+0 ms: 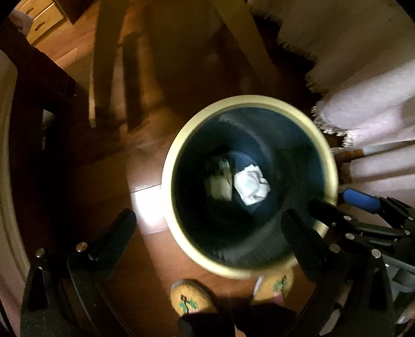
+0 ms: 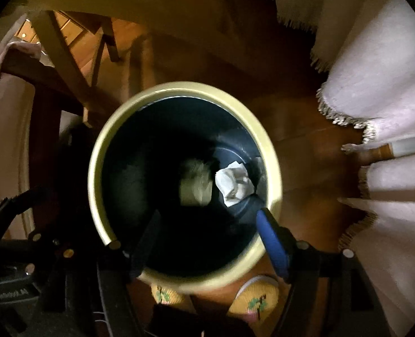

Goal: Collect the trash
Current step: 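Carry both items over the bin and open both tools to drop them, then move both tools back toward the table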

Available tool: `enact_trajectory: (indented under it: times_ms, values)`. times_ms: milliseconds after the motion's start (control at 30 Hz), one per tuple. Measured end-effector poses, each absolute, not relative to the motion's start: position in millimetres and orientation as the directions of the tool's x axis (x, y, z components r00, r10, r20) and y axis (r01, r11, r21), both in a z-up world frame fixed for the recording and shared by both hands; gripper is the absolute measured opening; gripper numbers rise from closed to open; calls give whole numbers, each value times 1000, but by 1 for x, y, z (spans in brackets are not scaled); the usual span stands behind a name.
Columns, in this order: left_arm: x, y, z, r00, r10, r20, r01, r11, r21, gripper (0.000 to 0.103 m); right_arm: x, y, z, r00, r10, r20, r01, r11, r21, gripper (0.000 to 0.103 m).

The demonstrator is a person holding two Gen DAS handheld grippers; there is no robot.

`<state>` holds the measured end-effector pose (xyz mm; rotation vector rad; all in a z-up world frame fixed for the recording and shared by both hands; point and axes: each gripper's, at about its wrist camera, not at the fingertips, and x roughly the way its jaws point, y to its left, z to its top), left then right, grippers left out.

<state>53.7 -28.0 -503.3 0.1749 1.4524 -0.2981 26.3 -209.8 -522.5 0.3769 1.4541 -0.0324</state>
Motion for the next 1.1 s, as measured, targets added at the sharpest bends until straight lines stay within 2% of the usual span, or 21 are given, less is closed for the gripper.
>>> enact_trajectory:
  times_ms: [267, 633, 833, 1100]
  values:
    - [21, -7, -371, 115, -125, -985, 285, 954, -88, 102, -10, -204, -400, 164, 216, -962, 286, 923, 256, 72]
    - [21, 36, -159, 253, -164, -954, 282, 955, -89, 102, -35, -175, -182, 324, 213, -922, 215, 932, 290, 72]
    - [26, 46, -69, 326, -203, -924, 316, 944, -96, 101, -36, -162, -88, 434, 223, -873, 186, 926, 329, 72]
    - [31, 57, 14, 448, -277, -850, 367, 924, -108, 101, -34, -146, 2, 571, 189, -799, 145, 934, 325, 72]
